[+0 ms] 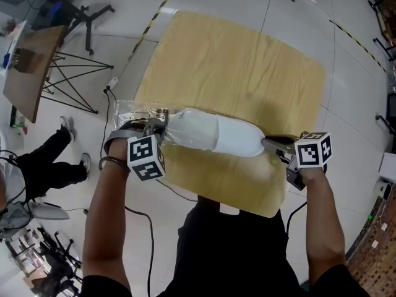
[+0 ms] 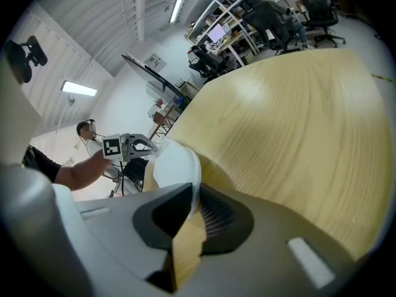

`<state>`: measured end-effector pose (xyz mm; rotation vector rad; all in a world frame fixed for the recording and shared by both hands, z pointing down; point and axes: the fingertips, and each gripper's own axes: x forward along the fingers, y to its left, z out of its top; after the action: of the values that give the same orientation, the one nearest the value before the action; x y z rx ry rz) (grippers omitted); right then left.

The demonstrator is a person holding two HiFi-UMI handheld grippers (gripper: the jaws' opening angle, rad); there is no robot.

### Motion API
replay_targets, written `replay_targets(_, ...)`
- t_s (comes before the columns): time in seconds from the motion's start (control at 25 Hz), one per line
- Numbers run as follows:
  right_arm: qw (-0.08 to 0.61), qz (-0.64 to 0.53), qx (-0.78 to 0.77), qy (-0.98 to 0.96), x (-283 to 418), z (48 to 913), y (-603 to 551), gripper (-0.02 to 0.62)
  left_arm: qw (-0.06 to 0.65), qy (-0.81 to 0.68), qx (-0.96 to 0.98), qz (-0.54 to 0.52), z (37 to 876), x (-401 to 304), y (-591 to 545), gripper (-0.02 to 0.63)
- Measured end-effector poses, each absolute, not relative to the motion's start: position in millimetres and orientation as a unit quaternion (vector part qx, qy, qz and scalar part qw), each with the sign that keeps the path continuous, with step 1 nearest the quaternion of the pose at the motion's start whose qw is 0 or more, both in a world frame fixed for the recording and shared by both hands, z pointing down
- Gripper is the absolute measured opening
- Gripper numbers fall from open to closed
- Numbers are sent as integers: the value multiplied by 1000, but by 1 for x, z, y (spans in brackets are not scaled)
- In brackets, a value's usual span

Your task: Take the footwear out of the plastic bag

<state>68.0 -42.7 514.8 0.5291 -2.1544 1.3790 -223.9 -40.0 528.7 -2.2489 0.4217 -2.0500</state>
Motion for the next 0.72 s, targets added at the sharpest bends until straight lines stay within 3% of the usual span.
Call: replay_targets(0.72,312,471,179,-806,70,515,-47,43,24,202,-686,-699,515,-286,-50,11)
